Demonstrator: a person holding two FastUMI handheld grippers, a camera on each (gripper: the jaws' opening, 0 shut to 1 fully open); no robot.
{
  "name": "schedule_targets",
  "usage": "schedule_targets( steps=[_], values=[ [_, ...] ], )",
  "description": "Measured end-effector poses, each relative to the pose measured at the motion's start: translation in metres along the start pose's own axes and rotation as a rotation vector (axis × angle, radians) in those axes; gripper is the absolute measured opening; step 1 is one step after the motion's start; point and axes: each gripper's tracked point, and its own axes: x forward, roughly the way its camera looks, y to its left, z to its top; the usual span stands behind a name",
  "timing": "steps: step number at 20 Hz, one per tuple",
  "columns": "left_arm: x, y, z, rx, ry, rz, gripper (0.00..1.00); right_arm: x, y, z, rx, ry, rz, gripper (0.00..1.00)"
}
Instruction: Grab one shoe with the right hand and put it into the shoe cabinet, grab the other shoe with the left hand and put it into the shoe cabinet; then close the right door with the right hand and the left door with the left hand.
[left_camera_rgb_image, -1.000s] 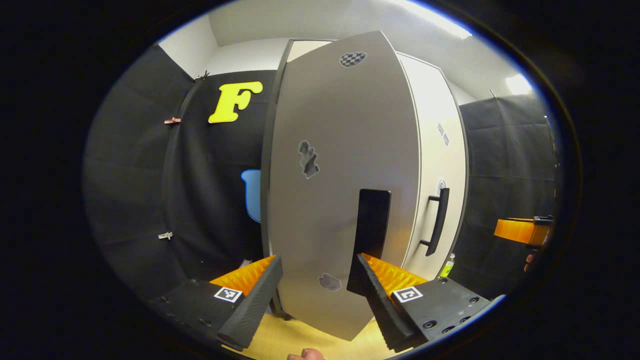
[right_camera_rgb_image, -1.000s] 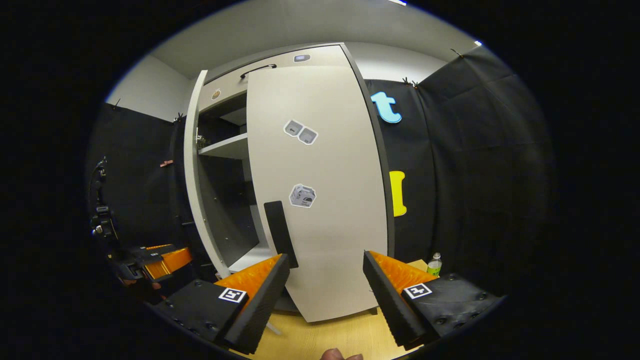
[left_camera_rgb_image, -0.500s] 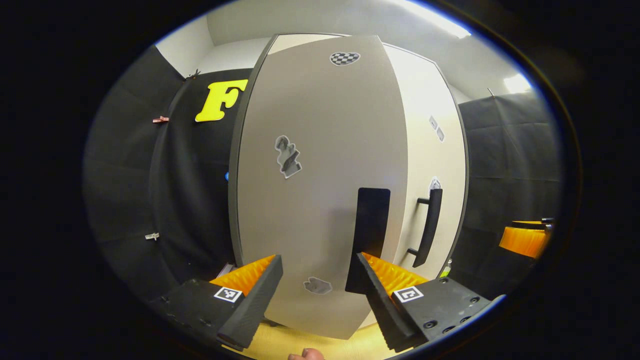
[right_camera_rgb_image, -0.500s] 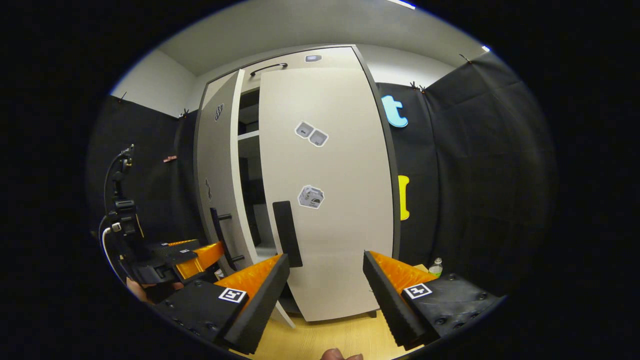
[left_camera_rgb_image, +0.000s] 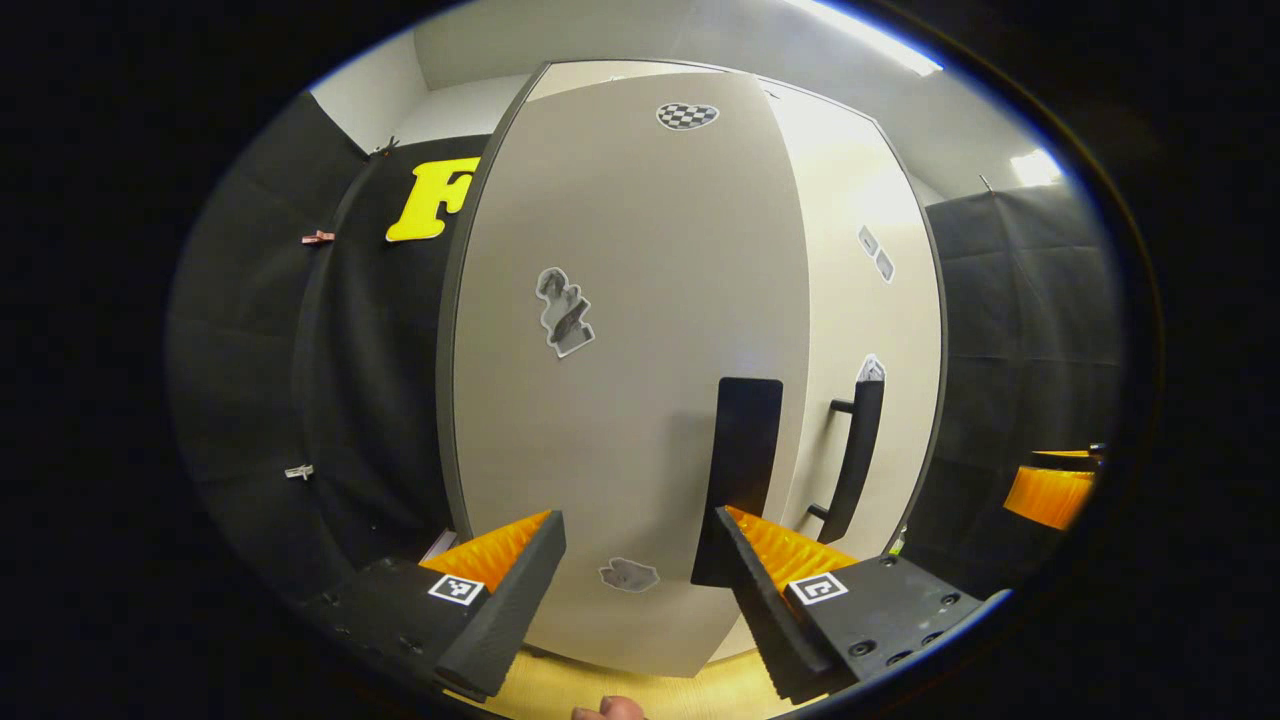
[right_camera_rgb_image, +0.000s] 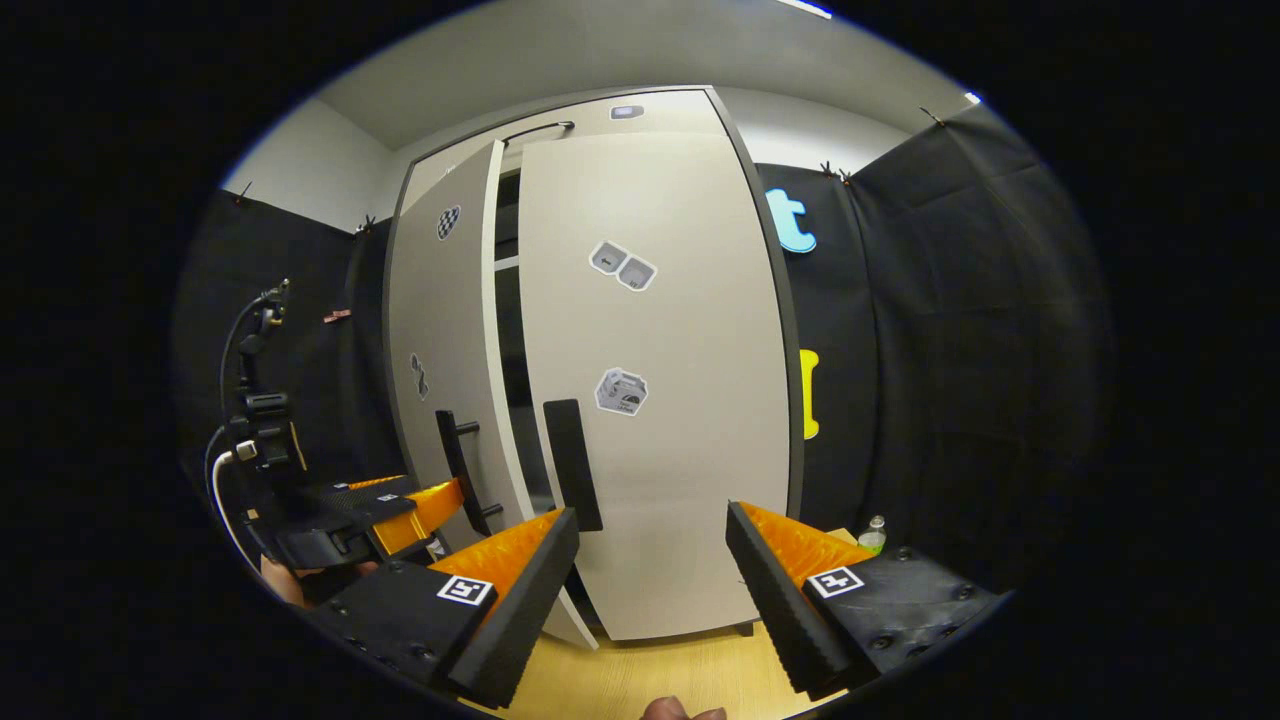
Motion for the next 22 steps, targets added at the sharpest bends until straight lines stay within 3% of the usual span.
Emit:
schedule_targets(
  steps=[11, 22],
  values=[
    [-0.063, 0.015, 0.013, 0.048, -0.025, 0.036, 0.95, -0.008, 0.015, 0.005, -0.01, -0.012, 0.017, 0.98],
    [-0.107, 0.007, 0.012, 0.04, -0.017, 0.014, 0.98, -0.032, 0.024, 0.001, -0.043, -0.009, 0.007, 0.98]
  ],
)
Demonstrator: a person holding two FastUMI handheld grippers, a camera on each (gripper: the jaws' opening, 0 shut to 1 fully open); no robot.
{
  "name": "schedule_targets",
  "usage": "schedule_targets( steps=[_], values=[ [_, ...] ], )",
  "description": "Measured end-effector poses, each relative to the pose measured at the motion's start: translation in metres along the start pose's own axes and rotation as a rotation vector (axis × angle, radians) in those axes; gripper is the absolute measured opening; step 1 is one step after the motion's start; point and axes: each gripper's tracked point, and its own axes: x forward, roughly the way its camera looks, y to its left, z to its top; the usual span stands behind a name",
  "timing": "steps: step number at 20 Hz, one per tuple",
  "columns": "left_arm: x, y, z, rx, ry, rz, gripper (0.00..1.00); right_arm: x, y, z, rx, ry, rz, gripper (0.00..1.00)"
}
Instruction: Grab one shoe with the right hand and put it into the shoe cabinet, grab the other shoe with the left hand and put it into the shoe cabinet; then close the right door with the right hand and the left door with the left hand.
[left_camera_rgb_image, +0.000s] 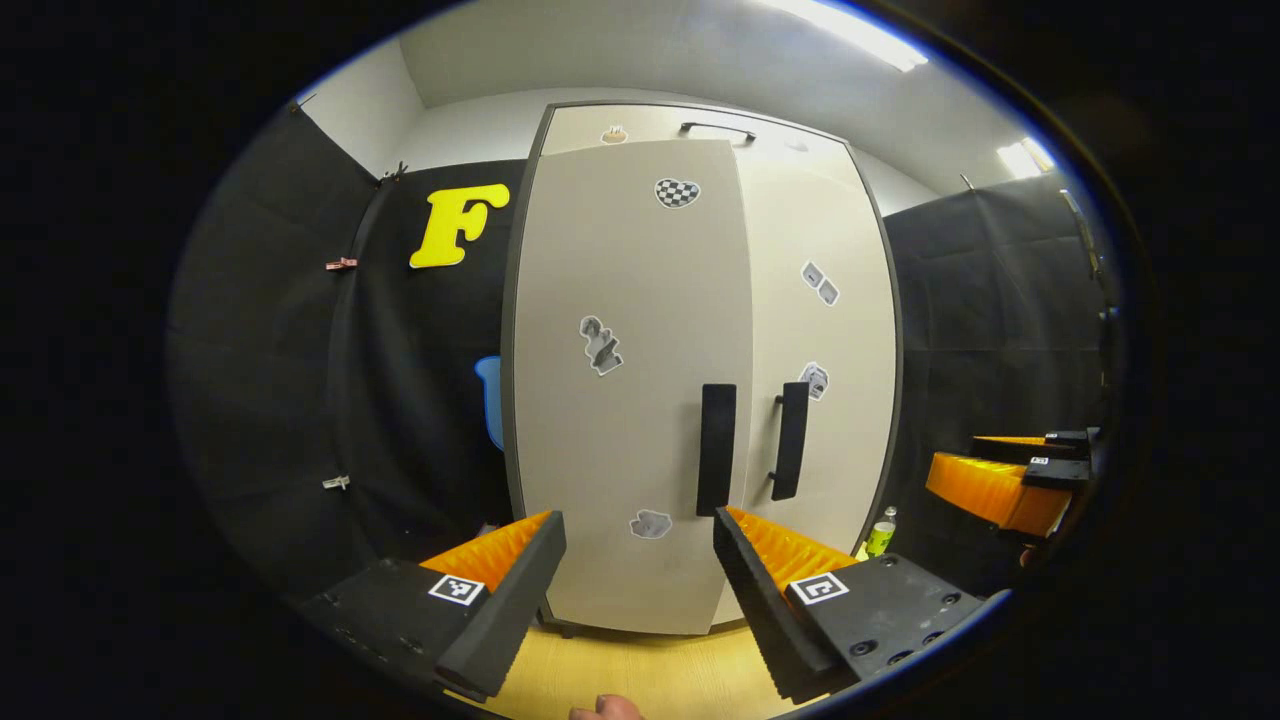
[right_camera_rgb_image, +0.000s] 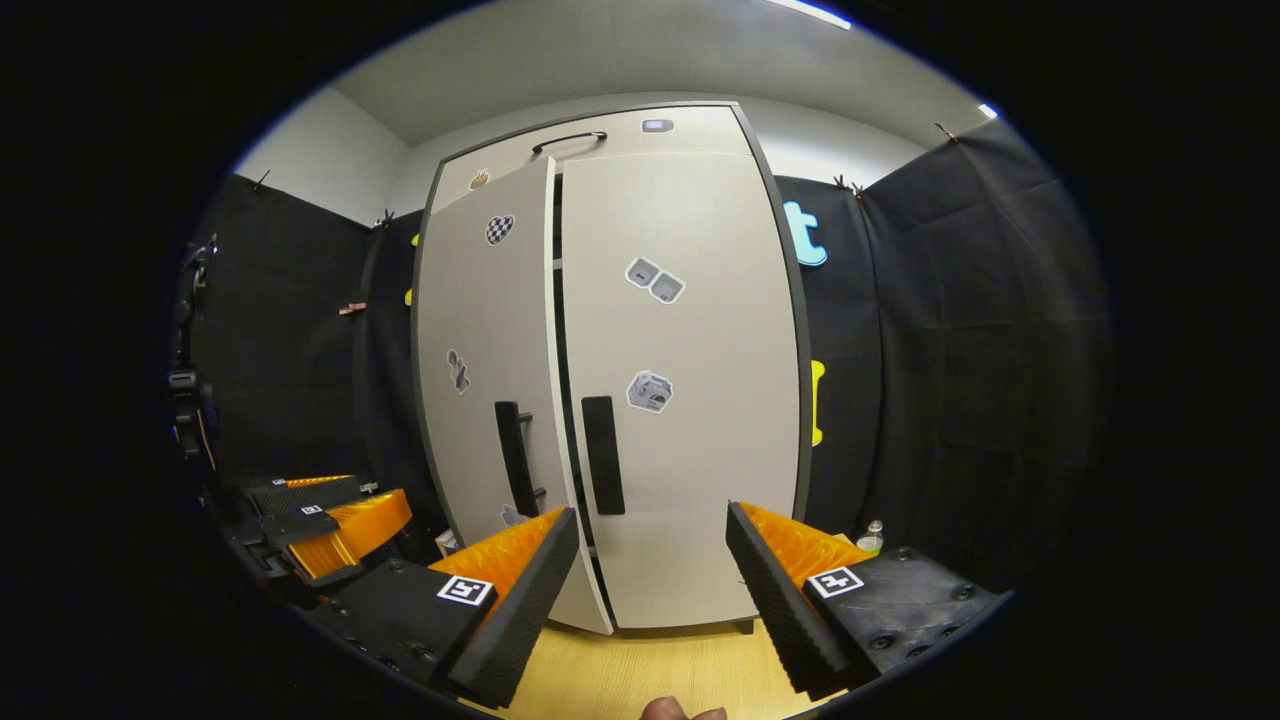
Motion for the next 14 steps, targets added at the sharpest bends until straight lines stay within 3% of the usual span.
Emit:
schedule_targets(
  steps=[1, 8, 14],
  values=[
    [-0.003, 0.0, -0.002, -0.002, 0.004, -0.003, 0.93, -0.003, 0.0, 0.0, -0.004, 0.0, -0.005, 0.98],
    [-0.021, 0.005, 0.007, 0.017, -0.002, -0.002, 0.98, -0.018, -0.002, 0.014, 0.019, -0.019, -0.017, 0.98],
    [-0.02, 0.01, 0.021, 0.02, -0.019, 0.003, 0.95, -0.015, -0.006, 0.021, 0.025, -0.019, -0.033, 0.98]
  ],
)
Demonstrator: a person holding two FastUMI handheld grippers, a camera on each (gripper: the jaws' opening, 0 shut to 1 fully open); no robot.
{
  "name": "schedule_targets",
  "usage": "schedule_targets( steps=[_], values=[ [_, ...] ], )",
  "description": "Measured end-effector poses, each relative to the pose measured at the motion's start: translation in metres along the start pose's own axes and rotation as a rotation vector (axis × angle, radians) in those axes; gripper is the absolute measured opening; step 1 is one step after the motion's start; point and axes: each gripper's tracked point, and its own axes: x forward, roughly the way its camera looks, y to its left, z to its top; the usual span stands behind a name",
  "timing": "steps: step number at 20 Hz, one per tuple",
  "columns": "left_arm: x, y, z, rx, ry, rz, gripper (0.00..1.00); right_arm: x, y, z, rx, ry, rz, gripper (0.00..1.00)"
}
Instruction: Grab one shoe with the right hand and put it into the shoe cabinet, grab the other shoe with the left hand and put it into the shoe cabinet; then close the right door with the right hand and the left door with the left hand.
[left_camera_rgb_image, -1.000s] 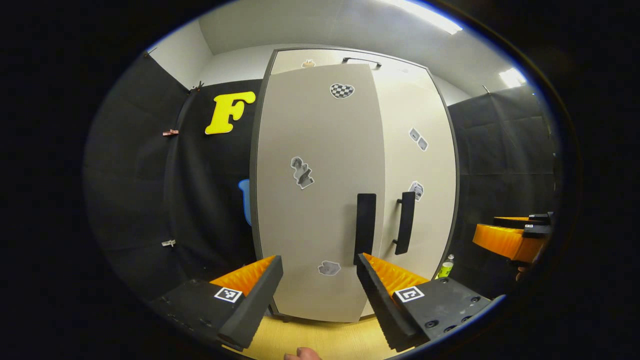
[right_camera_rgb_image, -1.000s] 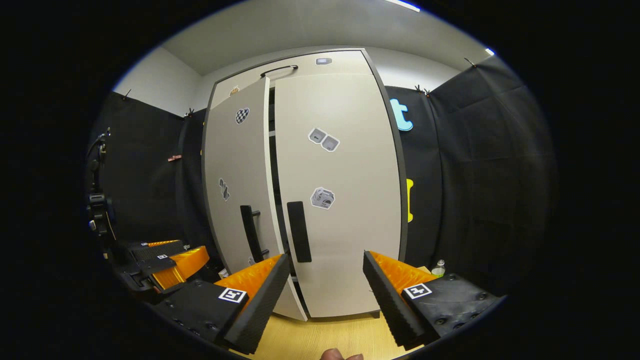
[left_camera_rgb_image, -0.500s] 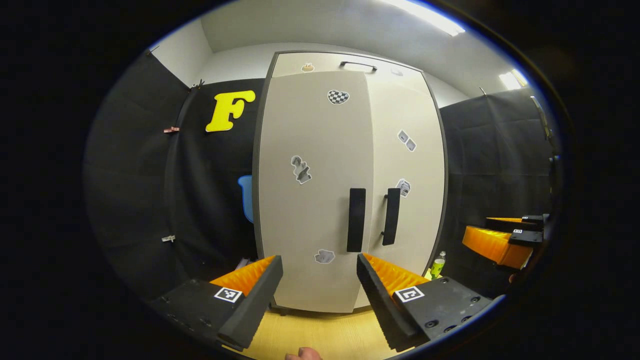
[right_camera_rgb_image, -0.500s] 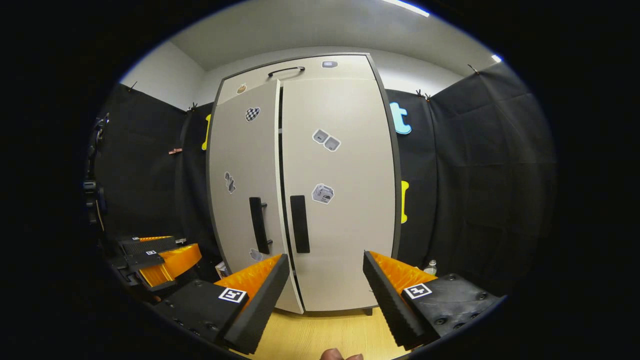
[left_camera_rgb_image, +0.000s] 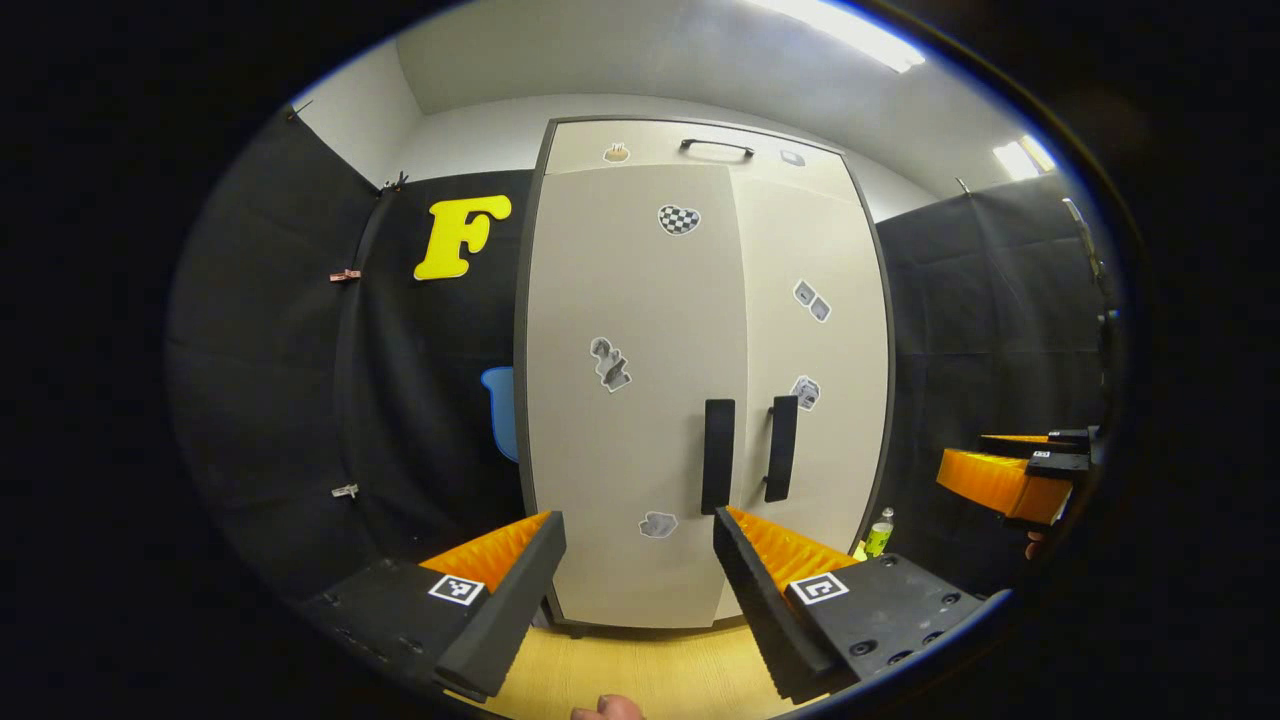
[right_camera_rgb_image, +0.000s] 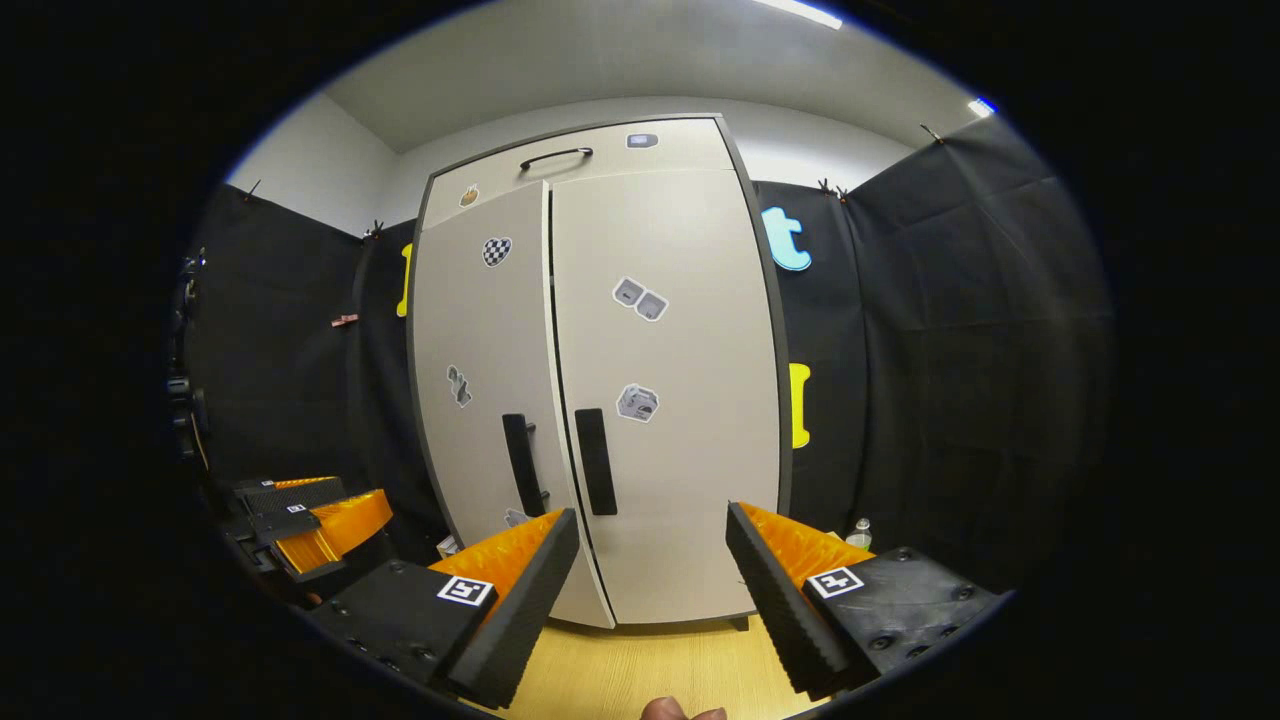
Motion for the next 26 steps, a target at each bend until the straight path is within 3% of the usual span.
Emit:
schedule_targets(
  steps=[26],
  values=[
    [0.003, -0.011, -0.026, -0.013, 0.038, -0.026, 0.95, 0.003, 0.004, -0.016, -0.041, 0.021, 0.006, 0.98]
  ],
)
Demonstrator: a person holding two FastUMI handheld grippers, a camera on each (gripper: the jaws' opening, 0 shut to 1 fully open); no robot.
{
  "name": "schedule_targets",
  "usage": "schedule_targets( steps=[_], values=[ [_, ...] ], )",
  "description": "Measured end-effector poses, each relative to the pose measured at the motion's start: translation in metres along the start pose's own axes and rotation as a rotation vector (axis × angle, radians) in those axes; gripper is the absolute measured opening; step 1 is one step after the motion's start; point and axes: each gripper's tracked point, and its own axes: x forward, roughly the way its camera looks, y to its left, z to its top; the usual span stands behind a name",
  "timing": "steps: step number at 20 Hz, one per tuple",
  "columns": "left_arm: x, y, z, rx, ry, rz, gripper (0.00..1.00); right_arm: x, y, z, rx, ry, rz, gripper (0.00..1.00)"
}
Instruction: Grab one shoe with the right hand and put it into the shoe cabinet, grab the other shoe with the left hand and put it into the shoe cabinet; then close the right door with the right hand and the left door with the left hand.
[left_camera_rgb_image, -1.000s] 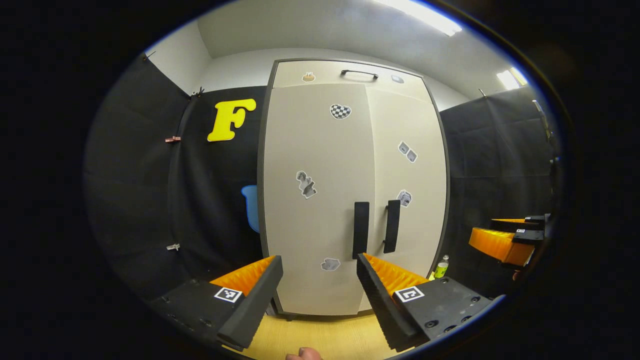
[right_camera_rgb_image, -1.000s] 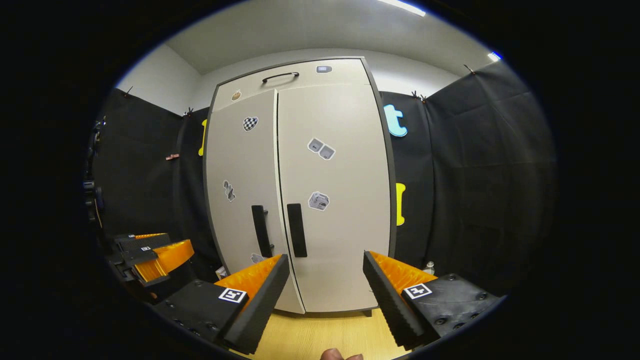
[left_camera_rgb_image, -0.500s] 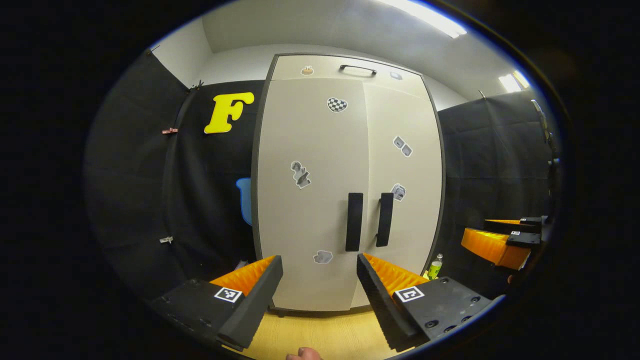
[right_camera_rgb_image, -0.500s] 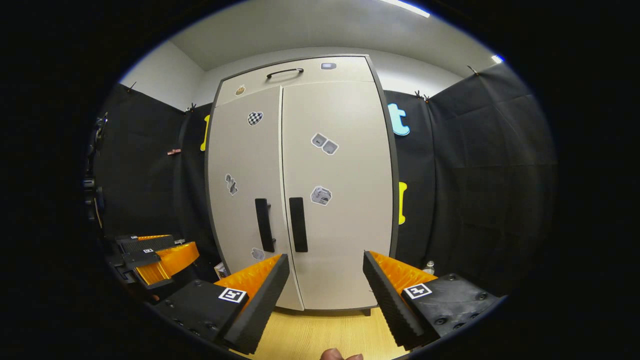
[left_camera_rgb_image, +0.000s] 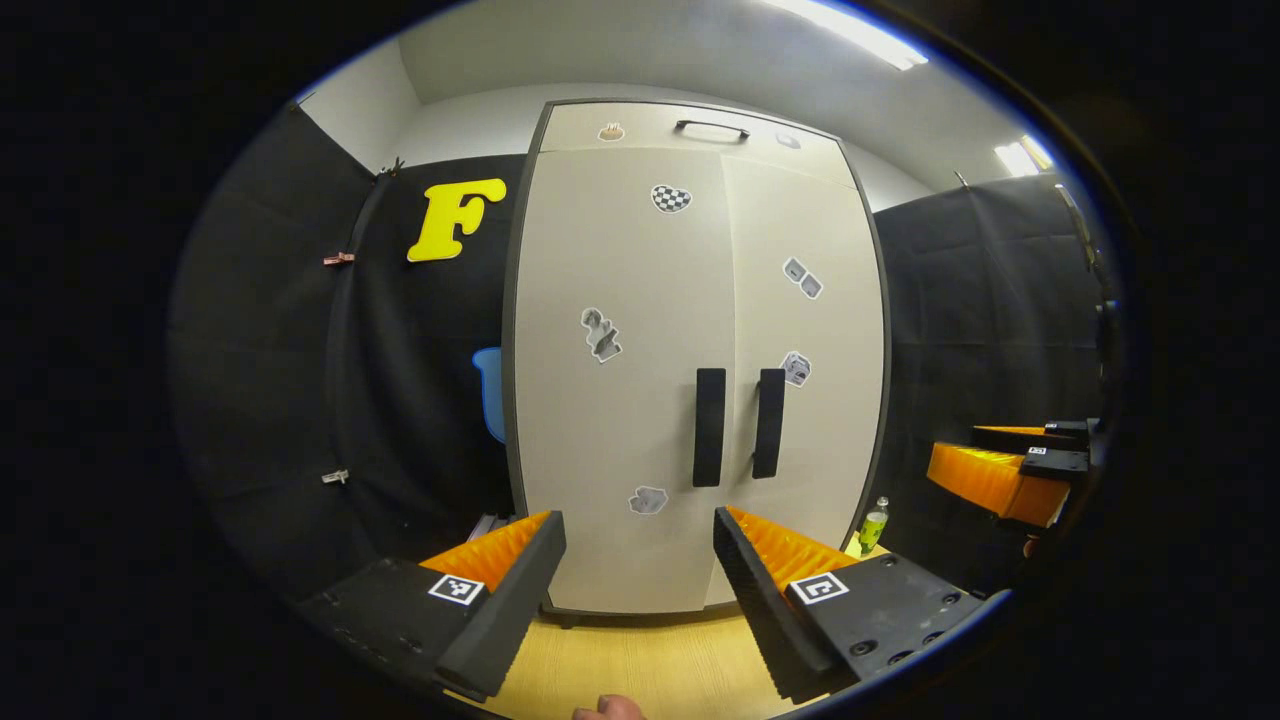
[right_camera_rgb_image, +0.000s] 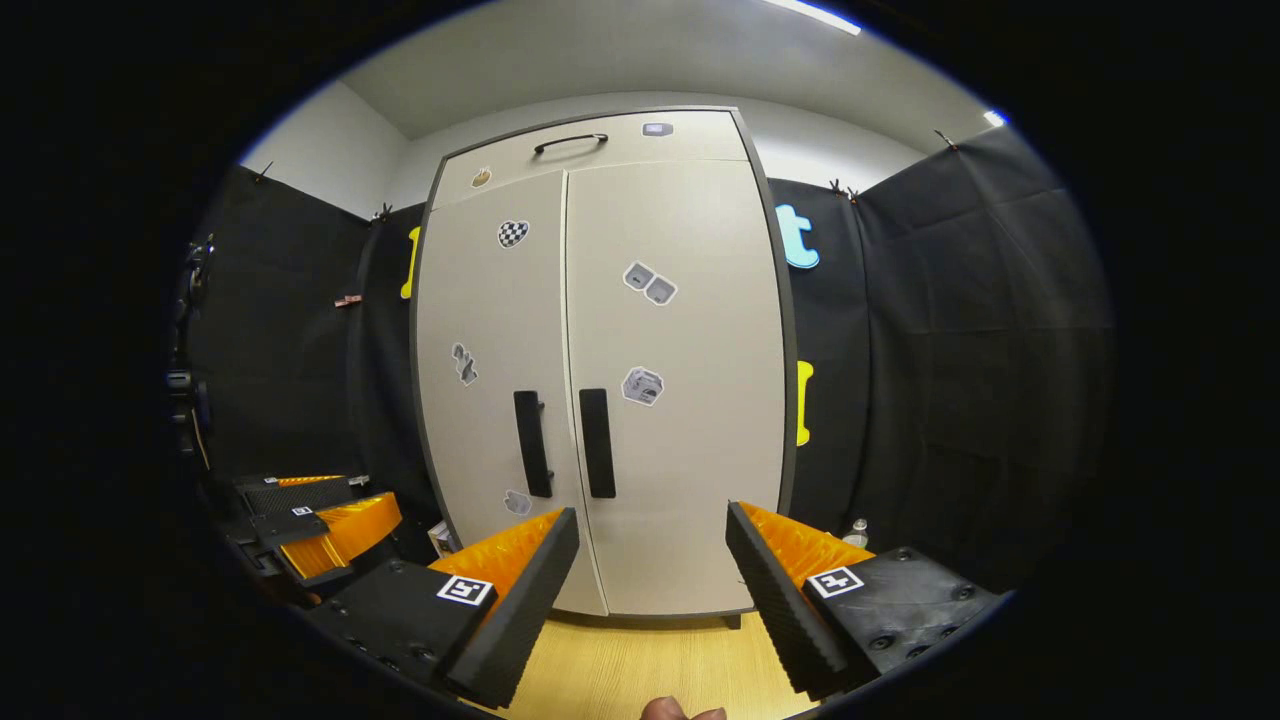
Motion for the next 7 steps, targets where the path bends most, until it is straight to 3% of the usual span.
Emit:
schedule_targets(
  steps=[7],
  values=[
    [0.0007, -0.0083, 0.0096, 0.004, -0.012, 0.004, 0.95, 0.0008, -0.003, 0.006, 0.007, -0.006, 0.018, 0.98]
  ],
)
